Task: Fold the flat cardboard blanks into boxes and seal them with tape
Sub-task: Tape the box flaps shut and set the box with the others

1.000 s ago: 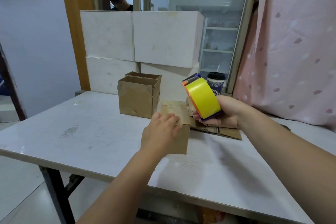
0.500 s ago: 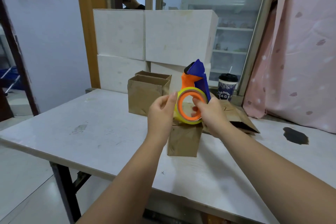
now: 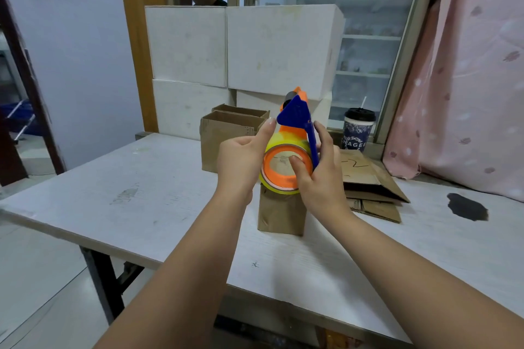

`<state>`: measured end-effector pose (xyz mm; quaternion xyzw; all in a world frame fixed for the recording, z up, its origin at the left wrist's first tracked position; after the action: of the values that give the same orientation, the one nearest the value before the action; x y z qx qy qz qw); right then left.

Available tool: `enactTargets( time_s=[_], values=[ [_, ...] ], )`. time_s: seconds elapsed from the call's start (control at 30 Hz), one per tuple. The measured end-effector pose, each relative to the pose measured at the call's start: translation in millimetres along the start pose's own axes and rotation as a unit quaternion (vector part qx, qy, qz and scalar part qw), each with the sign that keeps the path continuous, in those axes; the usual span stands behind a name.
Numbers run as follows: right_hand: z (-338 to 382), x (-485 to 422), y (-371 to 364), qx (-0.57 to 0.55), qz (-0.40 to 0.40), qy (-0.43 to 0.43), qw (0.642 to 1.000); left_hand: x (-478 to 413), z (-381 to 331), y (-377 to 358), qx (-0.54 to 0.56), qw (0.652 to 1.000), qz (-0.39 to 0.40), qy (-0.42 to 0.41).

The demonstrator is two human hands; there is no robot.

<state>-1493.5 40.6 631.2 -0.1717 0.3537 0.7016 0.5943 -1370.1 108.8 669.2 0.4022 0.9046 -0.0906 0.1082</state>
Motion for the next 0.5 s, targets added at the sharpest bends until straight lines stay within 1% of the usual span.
enactTargets(
  time_s=[0.1,0.17,0.23,0.33,0.4,0.5],
  values=[
    [5,-3,6,0.0,0.051,0.029,0.998,-1,0,1,-0.024,1.0,0.009,-0.002],
    [9,-6,9,-0.016,0.088,0.042,0.995,-3,3,2,-0.023,1.0,-0.008,0.014],
    [8,-9,13,-0.034,0.107,0.045,0.993,-6,5,4,0.0,0.999,-0.013,0.042],
    [8,-10,16,-0.053,0.093,0.043,0.993,-6,6,5,0.049,0.996,-0.019,0.069],
    [9,-9,15,-0.084,0.063,0.029,0.994,-6,5,3,0.084,0.993,-0.007,0.078],
    [5,-9,16,-0.154,-0.008,-0.052,0.987,-6,10,-2,0.167,0.977,0.03,0.129]
  ],
)
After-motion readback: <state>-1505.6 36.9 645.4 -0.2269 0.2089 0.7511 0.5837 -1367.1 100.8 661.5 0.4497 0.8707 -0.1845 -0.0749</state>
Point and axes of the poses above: each hand's wrist, its own x-axis away from the middle knuckle, its own y-axis out of the back of the hand, z = x × y, the point moved 2 cm from there along -x, towards the middle knuckle, and after that the axes turned 1 degree about x, right-handed, at the moved point
